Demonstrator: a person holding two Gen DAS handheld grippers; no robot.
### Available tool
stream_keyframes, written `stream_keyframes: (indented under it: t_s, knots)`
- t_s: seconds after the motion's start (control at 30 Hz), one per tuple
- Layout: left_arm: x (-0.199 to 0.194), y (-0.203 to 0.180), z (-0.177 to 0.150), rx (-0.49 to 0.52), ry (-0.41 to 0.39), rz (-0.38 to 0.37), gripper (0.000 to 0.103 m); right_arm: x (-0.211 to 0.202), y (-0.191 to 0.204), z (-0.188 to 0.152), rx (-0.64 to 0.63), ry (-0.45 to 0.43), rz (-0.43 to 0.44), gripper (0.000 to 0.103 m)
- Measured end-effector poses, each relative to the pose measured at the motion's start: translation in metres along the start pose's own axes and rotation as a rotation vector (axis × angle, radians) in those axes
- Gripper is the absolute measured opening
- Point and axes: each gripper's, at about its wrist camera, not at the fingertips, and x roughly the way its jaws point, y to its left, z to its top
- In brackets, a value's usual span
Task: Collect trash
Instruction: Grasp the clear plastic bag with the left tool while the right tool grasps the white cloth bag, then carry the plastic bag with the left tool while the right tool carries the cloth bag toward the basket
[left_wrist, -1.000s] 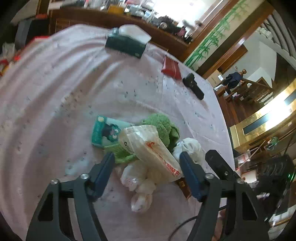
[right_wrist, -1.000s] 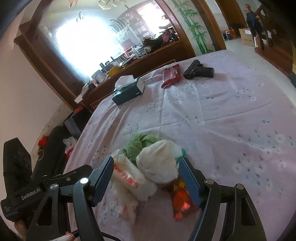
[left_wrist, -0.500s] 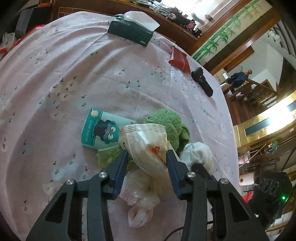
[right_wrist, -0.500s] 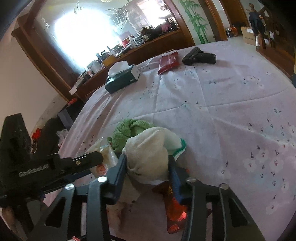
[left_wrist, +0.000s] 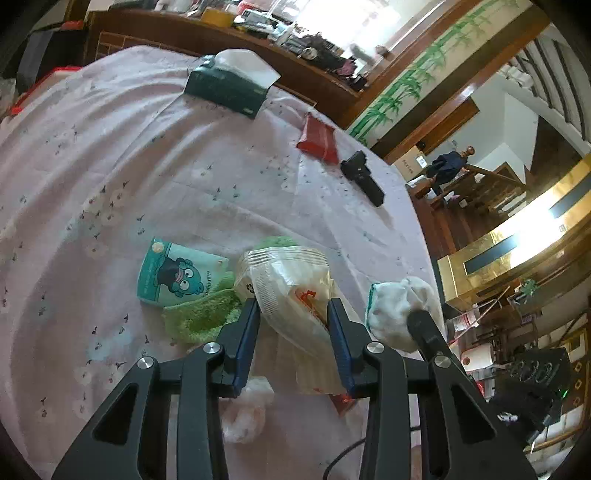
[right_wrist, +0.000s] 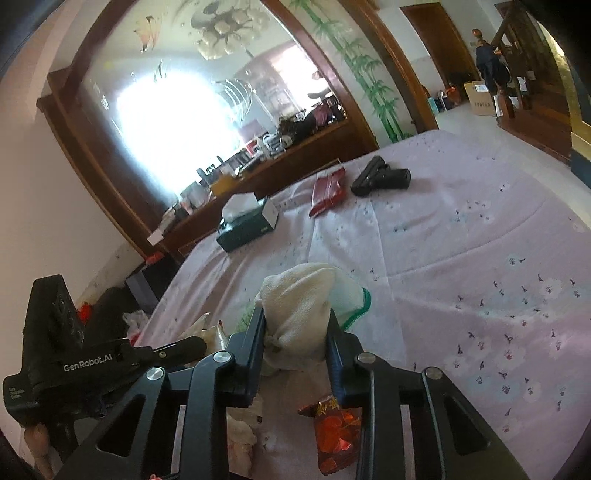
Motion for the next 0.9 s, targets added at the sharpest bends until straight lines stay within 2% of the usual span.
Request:
stream_keyframes:
  t_s: [0.17,0.3,0.47,0.67,0.9]
  knots:
    - [-0.028,-0.008,-0.009,0.024,-0.036,-0.019,0.036,-0.018,0.006,0.004,-0.019,-0.047,0.032,0.031]
    - [-0.056,-0.014,-0.025,0.037,-0.063,-0.055,0.036,-0.052,0.008,0.004,0.007,-0.061,0.049,0.031]
    - [-0.089,-0.03,-0.055,0.066,-0.078,-0.135,0.036,-0.128,0.017,-0.012,-0.029,-0.115,0.035,0.031]
    - [-0.118,-0.068,-0.094,0.144,-0.081,-0.241,0.036,-0.223,0.019,-0.039,-0.058,-0.214,-0.032,0.032]
    - [-0.135,-0.112,-0.127,0.231,-0.049,-0.343,0.036,-0.299,0.009,-0.057,-0.047,-0.295,-0.108,0.032]
